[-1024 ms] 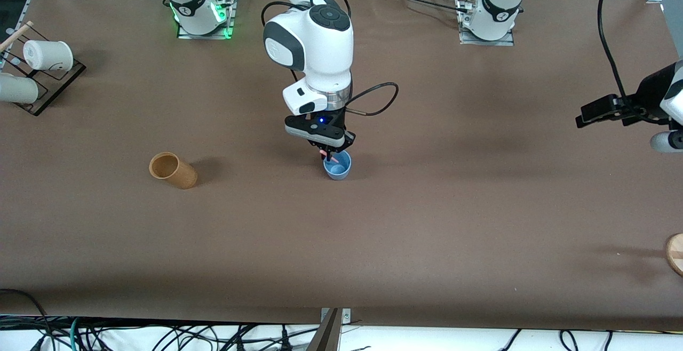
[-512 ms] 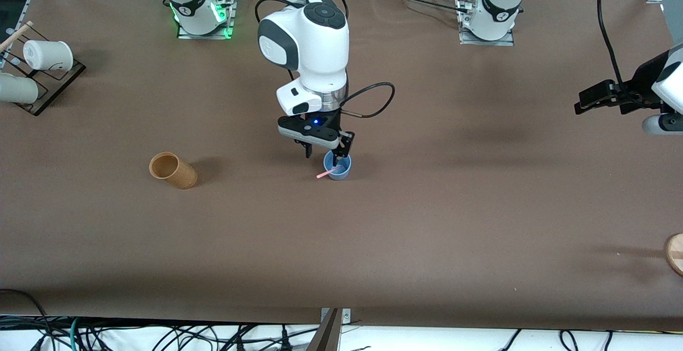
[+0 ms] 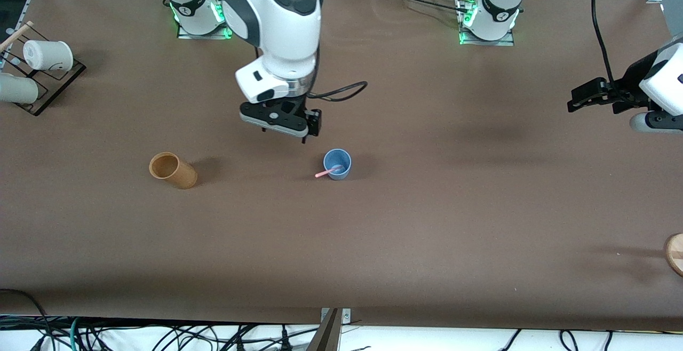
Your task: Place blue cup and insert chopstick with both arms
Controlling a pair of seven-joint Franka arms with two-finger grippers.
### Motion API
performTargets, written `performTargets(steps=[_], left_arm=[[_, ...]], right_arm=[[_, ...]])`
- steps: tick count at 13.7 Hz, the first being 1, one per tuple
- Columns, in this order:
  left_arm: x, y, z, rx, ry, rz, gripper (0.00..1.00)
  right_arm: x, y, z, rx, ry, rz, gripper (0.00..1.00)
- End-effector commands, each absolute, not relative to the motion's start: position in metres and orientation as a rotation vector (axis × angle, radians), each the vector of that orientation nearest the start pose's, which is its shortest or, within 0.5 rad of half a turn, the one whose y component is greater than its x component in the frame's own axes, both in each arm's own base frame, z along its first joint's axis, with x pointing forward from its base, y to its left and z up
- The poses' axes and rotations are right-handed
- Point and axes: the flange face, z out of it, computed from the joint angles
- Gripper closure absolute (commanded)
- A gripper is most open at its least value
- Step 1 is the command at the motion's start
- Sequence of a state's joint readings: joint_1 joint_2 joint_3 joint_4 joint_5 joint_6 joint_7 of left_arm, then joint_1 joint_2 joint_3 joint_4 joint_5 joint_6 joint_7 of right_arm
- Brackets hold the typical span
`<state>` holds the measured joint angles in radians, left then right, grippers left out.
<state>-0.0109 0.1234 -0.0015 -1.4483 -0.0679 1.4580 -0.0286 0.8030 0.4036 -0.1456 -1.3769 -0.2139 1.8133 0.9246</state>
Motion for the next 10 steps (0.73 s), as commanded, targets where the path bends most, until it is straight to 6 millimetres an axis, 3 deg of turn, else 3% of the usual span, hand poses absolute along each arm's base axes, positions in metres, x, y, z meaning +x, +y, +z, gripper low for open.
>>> performTargets(steps=[1,3,4,6,8,10], left_arm=[[0.576,-0.019,0.606,-3.177,0.037,0.152,0.00],[0.578,-0.019,0.604,-3.175,0.039,0.159,0.00],[0.580,-0.019,0.601,-3.176,0.039,0.164,0.00],[0.580,-0.021,0.602,-3.177,0.044,0.162,0.00],[0.580,-0.021,0.602,-3.177,0.042,0.162,0.00],[0.580,-0.021,0.602,-3.177,0.044,0.162,0.00]], right_arm=[[0.551,0.376,0.512,-3.264,0.216,-0.168,0.01],[0.560,0.339,0.534,-3.239,0.065,-0.099,0.00],[0.575,0.302,0.538,-3.233,0.046,-0.071,0.00],[0.588,0.243,0.545,-3.197,-0.039,0.037,0.00],[0.588,0.186,0.547,-3.186,0.036,0.123,0.00],[0.586,0.127,0.547,-3.155,-0.059,0.127,0.00]])
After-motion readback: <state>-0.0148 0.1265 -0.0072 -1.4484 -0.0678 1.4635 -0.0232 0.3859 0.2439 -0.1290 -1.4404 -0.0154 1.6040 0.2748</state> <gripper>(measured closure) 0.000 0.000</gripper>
